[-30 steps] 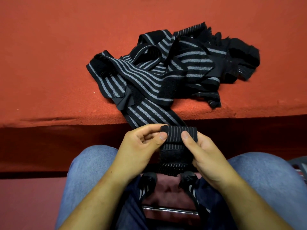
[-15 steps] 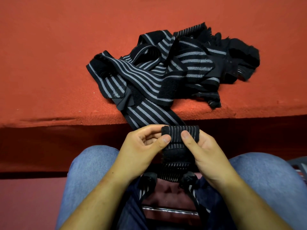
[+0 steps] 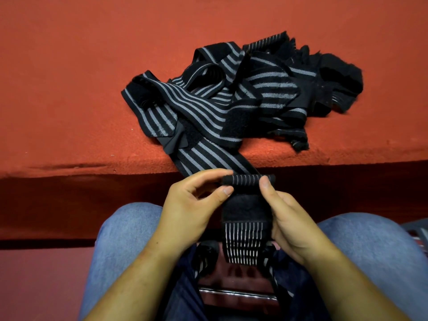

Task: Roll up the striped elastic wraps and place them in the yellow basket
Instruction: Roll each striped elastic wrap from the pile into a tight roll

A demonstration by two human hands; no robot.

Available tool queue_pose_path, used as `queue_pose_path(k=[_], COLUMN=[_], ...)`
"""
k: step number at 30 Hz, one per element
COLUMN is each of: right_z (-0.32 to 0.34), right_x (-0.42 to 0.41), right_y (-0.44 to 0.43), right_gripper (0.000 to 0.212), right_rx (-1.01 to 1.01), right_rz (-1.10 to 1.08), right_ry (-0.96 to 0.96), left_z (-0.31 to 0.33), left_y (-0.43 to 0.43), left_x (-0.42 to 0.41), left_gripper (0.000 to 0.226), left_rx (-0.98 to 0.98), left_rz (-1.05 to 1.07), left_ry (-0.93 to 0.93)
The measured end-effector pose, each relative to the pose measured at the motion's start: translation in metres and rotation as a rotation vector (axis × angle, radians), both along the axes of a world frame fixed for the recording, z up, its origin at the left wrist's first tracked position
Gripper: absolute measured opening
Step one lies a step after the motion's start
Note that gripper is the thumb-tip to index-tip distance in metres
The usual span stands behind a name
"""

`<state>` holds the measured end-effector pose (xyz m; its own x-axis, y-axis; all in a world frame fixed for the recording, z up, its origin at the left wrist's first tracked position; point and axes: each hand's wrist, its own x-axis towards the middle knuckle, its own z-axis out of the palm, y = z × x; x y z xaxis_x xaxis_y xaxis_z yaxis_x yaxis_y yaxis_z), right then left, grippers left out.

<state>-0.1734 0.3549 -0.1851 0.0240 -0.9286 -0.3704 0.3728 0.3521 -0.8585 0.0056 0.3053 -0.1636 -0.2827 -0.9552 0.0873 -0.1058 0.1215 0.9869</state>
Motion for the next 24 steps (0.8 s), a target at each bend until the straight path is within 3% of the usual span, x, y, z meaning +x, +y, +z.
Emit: queue_pose_path(k=[5,8,19,24], right_z=[0.004,0.004,0.000,-0.009], right_x=[-0.001,-0.002,-0.005,-0.005], right_y=[0.000,-0.001,-0.001,-0.002], right_gripper=[0.065,0.048,0.032,0.027], right_rx=[-0.015,-0.032,-0.091,-0.098], right_rz=[-0.025,-0.063,-0.129,-0.116], right_ry=[-0.063,-0.072,-0.006,0.058], left_z=[-0.004,-0.006,-0.009,-0.011], left_y=[-0.001,-0.002,-0.001,-0.001], left_x=[0.001,0.001,0.000,-0.002], left_gripper=[0.031,0.032,0.034,0.045], left_rx=[-0.057,-0.047,0.201,0.196], left_rz=[-0.043,-0.060,-0.081,-0.096], left_ry=[-0.042,-0.023,0.052,0.021])
